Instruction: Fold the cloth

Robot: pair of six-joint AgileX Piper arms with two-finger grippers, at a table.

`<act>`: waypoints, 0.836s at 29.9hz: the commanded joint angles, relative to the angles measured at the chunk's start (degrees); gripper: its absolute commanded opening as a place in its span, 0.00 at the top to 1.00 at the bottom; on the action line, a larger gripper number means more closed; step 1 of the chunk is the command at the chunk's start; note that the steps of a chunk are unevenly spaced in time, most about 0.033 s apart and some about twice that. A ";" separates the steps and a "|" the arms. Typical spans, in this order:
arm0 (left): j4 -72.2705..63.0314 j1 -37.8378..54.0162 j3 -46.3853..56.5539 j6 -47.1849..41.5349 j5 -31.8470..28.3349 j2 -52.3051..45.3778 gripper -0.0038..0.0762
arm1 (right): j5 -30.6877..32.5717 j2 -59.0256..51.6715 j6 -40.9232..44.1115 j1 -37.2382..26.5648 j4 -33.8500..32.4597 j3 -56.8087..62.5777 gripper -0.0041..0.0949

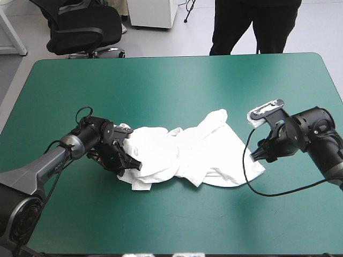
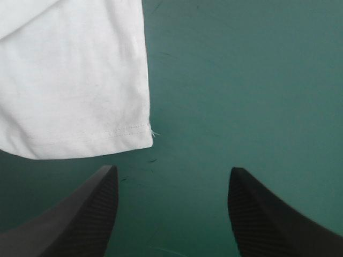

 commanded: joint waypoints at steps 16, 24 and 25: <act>-3.13 -0.73 -0.12 0.81 -2.43 -0.04 0.97 | -11.42 15.41 -0.69 -0.50 1.37 5.24 0.39; -3.13 -0.73 -0.12 0.81 -1.87 -0.04 0.97 | -11.05 20.28 -4.22 -1.82 6.97 5.24 0.39; -3.13 -0.73 -0.12 0.81 -1.87 -0.04 0.97 | -11.05 20.51 -4.78 -2.36 8.17 5.24 0.39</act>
